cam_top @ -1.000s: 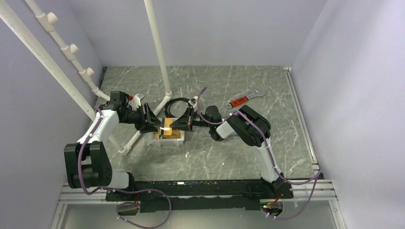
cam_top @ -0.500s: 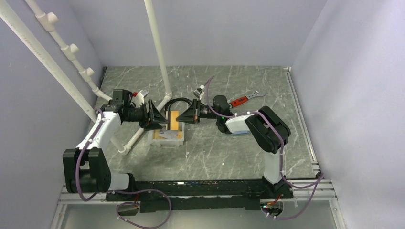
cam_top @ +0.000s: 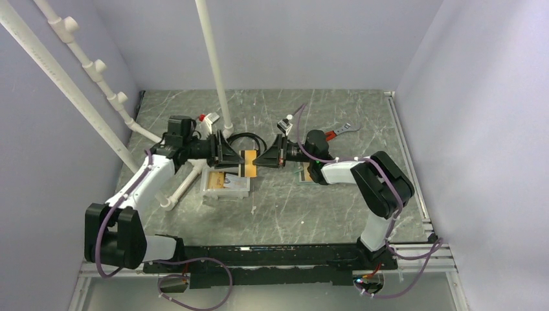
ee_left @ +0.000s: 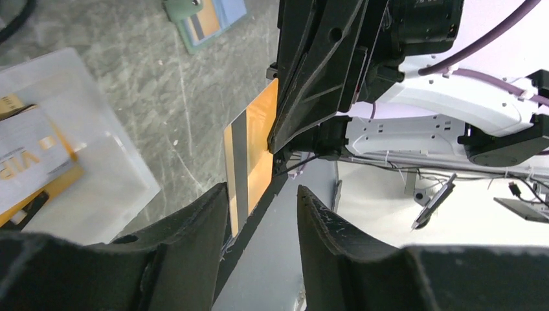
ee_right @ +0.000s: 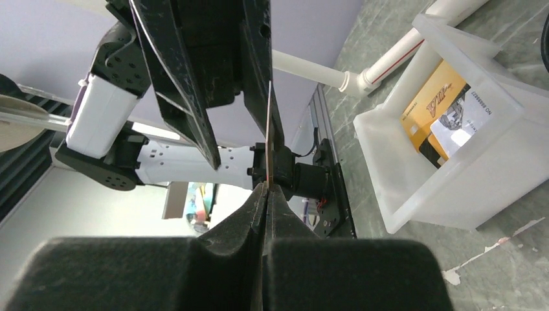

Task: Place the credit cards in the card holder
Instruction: Insert the credit card into the card holder.

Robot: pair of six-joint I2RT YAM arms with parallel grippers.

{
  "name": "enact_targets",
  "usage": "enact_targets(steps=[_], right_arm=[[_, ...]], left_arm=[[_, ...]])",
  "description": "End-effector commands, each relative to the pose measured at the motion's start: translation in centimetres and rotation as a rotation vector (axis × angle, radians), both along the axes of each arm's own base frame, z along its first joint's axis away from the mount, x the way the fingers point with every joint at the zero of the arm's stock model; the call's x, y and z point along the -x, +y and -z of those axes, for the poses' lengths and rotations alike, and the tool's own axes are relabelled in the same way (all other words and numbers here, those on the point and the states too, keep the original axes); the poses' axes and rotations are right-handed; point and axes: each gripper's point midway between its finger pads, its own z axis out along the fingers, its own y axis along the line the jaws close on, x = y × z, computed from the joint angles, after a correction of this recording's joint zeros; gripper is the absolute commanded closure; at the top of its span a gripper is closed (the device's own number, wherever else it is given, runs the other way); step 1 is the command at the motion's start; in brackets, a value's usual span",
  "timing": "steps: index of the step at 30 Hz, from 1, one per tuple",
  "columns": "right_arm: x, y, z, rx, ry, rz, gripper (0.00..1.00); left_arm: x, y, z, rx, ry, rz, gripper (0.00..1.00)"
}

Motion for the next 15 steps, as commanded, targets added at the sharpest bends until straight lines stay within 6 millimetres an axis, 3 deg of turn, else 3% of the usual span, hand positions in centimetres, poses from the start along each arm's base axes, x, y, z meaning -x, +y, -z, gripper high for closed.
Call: enact_targets(steps=[1,3,6,8,12,15], right_arm=[[0.6,-1.0,-2.5,-0.052,-0.108,-0.011,1.00],[0.7,-1.4,-2.6,-0.052,-0.110,-0.005,1.00],[0.2,-2.6,-2.1,-0.033,-0.114,0.024,1.00],[-1.2,-4.4,0.8,0.083,-0.056,0.101,1.00],[-5.0,-11.8,7.7,0.535,-0.076,0.368,0.65],[-6.6,-17.5,10.4,0.828,-0.083,0.512,0.58]], left_arm=[[-0.4,-2.4,-0.7,0.028,-0.035,0.058,0.55],[-0.5,-3.1,-0.5,0.027,-0.029,0.071,0.61],[-0.9,-3.7,-0.1,0.022,-0.027,0.075,0.81],[-1.4,-3.9,0.4,0.004,-0.025,0.053,0.95],[-2.8,-5.8,2.6,-0.038,0.006,0.013,1.00],[-3.6,-9.3,4.7,-0.073,0.033,0.022,1.00]])
